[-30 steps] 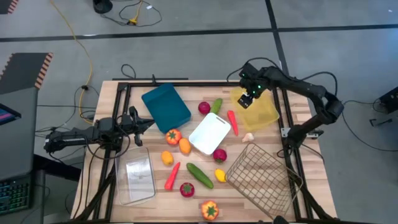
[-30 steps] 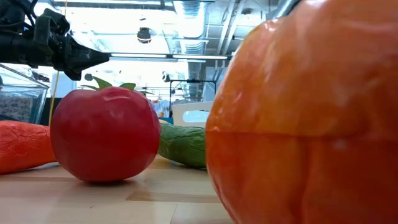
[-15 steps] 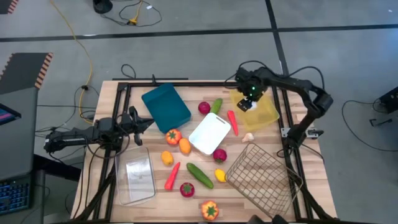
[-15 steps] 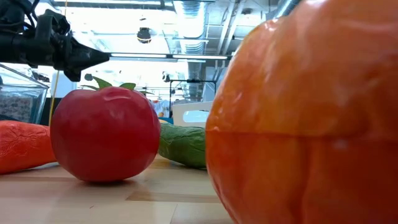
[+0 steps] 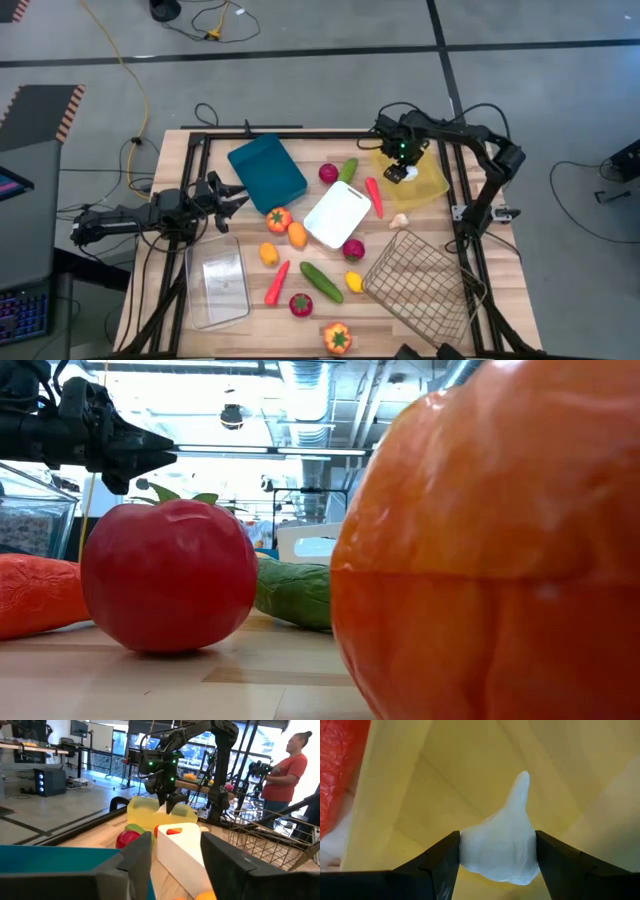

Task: Sort produce into baskets
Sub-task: Put the left white garlic into the yellow bin, then put the top left yellow lemon into the blue bin

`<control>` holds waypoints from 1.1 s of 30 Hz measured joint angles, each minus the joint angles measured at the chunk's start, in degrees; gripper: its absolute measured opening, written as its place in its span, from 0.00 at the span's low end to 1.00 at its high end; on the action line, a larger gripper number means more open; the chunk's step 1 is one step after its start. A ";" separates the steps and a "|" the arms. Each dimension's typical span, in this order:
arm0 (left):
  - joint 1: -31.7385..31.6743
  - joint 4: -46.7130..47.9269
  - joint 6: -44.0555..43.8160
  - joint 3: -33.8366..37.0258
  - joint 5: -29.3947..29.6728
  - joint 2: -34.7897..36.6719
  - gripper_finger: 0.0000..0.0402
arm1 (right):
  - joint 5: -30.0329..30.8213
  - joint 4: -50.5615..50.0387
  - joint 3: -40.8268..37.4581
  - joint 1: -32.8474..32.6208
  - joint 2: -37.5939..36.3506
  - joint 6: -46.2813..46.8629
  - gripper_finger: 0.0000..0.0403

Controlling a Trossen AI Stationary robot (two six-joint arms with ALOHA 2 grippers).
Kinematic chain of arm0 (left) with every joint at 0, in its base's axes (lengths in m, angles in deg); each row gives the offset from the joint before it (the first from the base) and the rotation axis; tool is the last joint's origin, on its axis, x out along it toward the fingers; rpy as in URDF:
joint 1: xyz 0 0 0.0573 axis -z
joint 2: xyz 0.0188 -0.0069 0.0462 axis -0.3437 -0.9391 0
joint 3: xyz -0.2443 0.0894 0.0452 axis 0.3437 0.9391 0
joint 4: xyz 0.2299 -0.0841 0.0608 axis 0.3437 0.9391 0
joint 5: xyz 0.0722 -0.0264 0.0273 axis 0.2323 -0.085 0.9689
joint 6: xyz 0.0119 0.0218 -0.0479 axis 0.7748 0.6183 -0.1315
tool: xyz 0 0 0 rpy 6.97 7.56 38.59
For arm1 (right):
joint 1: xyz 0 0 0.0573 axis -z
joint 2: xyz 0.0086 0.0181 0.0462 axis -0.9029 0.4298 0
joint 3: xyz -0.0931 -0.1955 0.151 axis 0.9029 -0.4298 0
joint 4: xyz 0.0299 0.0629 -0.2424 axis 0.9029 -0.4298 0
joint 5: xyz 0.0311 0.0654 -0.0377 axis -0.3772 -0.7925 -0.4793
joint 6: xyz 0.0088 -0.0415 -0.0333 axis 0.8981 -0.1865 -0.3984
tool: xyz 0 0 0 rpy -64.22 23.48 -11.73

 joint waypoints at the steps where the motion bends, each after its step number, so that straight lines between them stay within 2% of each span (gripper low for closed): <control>1: 0.01 0.00 0.00 0.00 0.00 0.00 0.42 | 0.00 -0.17 0.00 0.00 0.00 -0.06 0.66; 6: 0.02 0.13 0.00 0.00 0.03 0.01 0.46 | 0.02 -0.41 0.02 0.15 0.00 -0.27 0.67; 15: 0.02 0.17 0.00 -0.02 0.04 0.00 0.47 | -0.02 0.07 0.04 0.13 0.00 0.15 0.74; 20: 0.00 0.17 0.02 0.00 0.04 0.00 0.46 | -0.09 0.09 0.04 0.09 -0.02 -3.10 0.76; 29: 0.02 0.14 0.02 -0.01 0.04 0.00 0.46 | -0.37 0.07 0.04 0.09 -0.02 -2.46 0.90; 33: 0.00 -2.54 0.83 0.00 0.01 0.00 0.46 | -0.37 -0.75 0.04 0.09 -0.05 -1.56 0.93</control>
